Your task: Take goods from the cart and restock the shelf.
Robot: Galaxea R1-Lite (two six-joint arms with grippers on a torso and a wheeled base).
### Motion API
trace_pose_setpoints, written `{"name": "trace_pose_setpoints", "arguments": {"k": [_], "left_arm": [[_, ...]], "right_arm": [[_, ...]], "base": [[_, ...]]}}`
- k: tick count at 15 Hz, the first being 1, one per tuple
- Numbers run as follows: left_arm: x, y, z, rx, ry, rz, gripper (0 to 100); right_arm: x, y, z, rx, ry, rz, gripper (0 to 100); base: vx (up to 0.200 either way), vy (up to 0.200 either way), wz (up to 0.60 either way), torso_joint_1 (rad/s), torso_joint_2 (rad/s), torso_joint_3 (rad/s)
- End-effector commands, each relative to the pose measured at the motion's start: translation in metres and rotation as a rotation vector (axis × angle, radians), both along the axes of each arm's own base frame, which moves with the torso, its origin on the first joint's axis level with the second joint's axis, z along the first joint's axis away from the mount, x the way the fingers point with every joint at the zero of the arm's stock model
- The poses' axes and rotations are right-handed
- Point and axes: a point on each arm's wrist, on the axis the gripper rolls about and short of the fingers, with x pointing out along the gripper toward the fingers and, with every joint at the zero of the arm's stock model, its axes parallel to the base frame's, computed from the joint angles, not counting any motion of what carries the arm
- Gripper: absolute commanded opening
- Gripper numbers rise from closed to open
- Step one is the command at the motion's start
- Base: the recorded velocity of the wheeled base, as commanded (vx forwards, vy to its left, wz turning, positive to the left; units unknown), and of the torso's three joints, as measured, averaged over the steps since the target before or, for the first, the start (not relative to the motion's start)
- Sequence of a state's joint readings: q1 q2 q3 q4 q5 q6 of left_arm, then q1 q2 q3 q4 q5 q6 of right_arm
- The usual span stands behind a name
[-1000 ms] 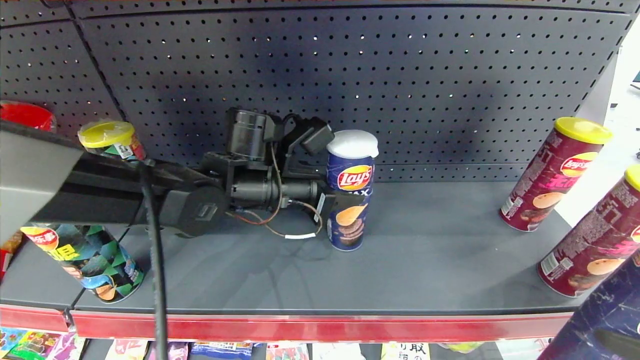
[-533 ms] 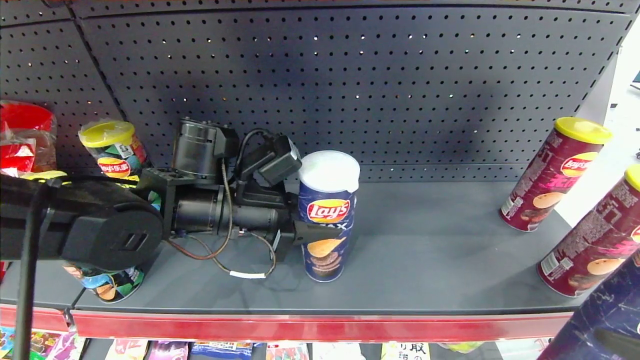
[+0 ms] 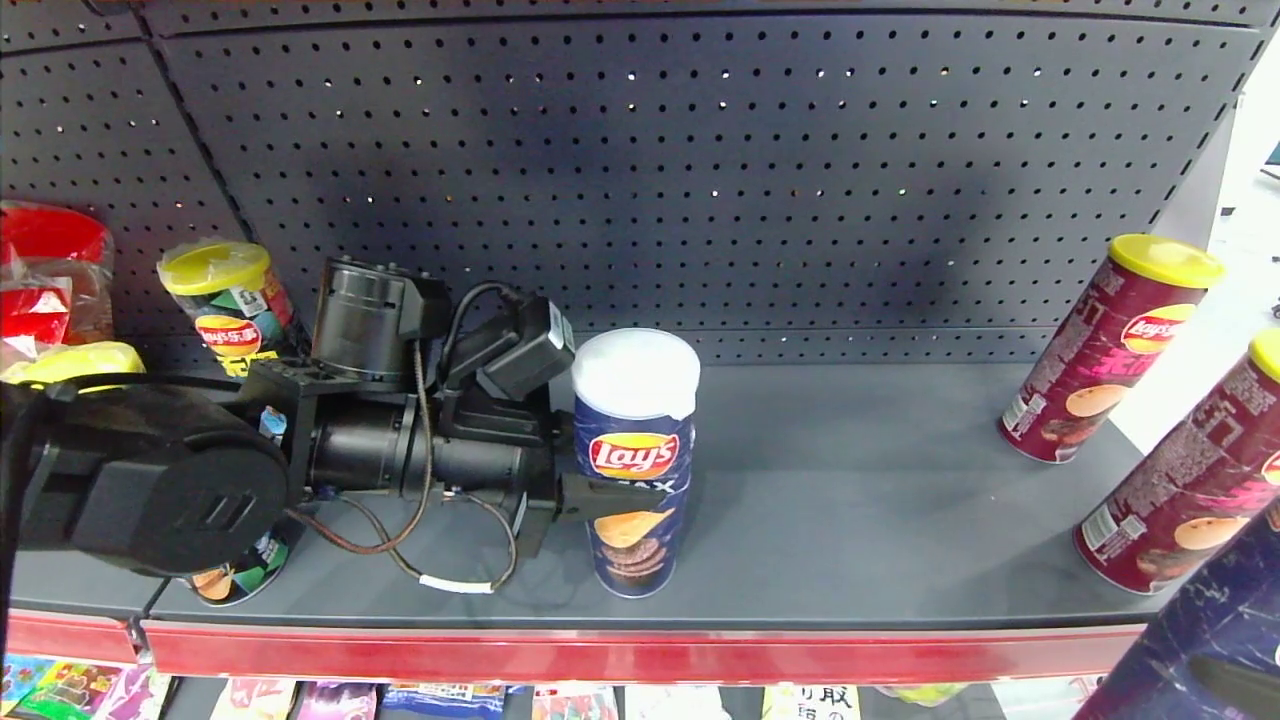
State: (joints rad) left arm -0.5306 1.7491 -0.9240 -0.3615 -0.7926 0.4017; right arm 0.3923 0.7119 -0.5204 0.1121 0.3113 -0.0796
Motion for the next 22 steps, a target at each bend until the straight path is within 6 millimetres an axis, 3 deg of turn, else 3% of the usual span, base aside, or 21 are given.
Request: {"name": "trace_pose_setpoints", "arguments": {"k": [1, 20, 21, 22], "left_arm": [[-0.002, 0.000, 0.001, -0.002, 0.001, -0.001, 0], [-0.015, -0.009, -0.011, 0.001, 0.066, -0.019, 0], [-0.016, -0.008, -0.015, 0.000, 0.064, -0.015, 100], [-0.016, -0.007, -0.016, 0.000, 0.064, -0.015, 100]], "right_arm": [[0.001, 0.000, 0.000, -0.001, 0.003, 0.001, 0], [0.002, 0.001, 0.000, -0.005, 0.008, 0.001, 0], [0.003, 0.001, 0.000, -0.004, 0.010, 0.001, 0], [0.003, 0.001, 0.000, -0.004, 0.008, 0.001, 0]], "base": [[0.000, 0.000, 0.00, 0.000, 0.00, 0.000], [0.000, 0.000, 0.00, 0.000, 0.00, 0.000], [0.000, 0.000, 0.00, 0.000, 0.00, 0.000], [0.000, 0.000, 0.00, 0.000, 0.00, 0.000]]}}
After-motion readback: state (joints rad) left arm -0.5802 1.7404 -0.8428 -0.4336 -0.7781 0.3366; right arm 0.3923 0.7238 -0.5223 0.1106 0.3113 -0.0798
